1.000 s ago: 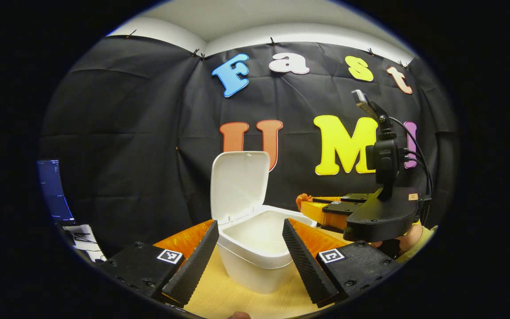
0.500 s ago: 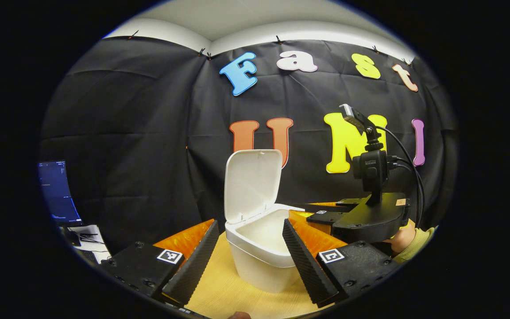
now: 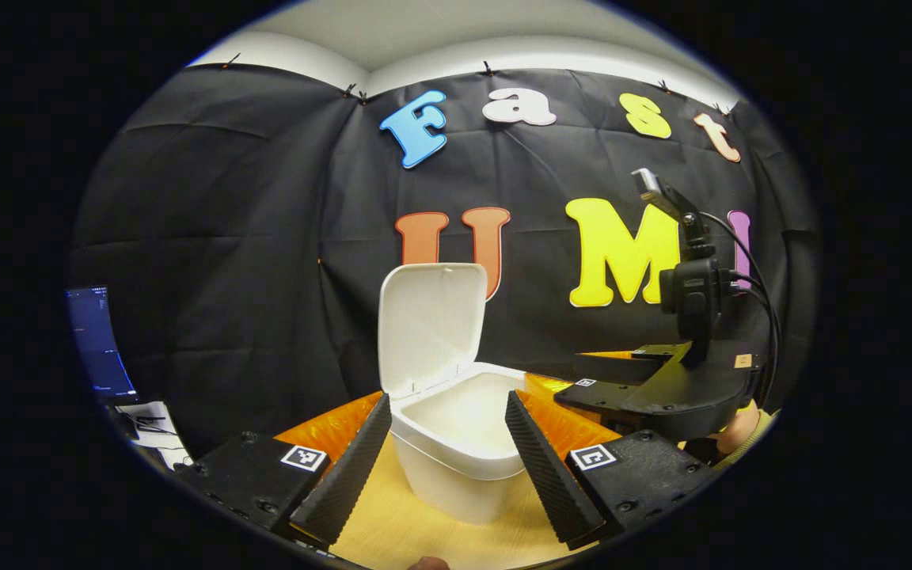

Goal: Press the lid of the desktop garbage bin to open it, pick up the crumpled paper on the desktop and throw it into the bin, then pick up the pop can on the desktop and drop it into the bin, and finally close the garbage bin lid.

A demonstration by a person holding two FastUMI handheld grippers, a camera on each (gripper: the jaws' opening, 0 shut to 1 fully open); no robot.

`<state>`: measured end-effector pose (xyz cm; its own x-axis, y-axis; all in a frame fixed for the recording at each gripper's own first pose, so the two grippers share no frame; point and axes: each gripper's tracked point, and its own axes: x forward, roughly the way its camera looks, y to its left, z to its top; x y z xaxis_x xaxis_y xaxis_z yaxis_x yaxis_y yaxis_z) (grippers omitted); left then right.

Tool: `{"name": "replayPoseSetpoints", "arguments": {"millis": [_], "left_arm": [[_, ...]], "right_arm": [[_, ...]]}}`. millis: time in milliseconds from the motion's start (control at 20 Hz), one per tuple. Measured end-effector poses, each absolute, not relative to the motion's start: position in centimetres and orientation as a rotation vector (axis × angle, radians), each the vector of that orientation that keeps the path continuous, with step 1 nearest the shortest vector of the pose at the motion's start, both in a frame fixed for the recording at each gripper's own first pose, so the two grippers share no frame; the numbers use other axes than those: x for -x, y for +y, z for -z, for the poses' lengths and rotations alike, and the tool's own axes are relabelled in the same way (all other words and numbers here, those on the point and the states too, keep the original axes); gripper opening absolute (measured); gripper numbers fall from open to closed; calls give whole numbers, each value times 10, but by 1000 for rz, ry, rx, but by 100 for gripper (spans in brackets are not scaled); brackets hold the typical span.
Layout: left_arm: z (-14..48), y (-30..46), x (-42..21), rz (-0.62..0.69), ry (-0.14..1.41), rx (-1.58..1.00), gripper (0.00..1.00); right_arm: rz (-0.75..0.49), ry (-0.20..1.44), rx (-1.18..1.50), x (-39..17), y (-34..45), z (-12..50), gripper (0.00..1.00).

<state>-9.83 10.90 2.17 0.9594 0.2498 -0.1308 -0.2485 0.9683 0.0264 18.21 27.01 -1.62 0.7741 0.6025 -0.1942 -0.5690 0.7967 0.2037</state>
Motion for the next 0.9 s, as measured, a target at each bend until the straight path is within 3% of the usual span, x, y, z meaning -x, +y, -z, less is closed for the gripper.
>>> {"name": "replayPoseSetpoints", "arguments": {"millis": [600,900], "left_arm": [[-4,23,64,-17,136,25,96],[16,-21,43,108,159,69,96]], "right_arm": [[-210,129,-99,-162,92,-2,98],[-62,126,-95,-137,30,0,98]]}}
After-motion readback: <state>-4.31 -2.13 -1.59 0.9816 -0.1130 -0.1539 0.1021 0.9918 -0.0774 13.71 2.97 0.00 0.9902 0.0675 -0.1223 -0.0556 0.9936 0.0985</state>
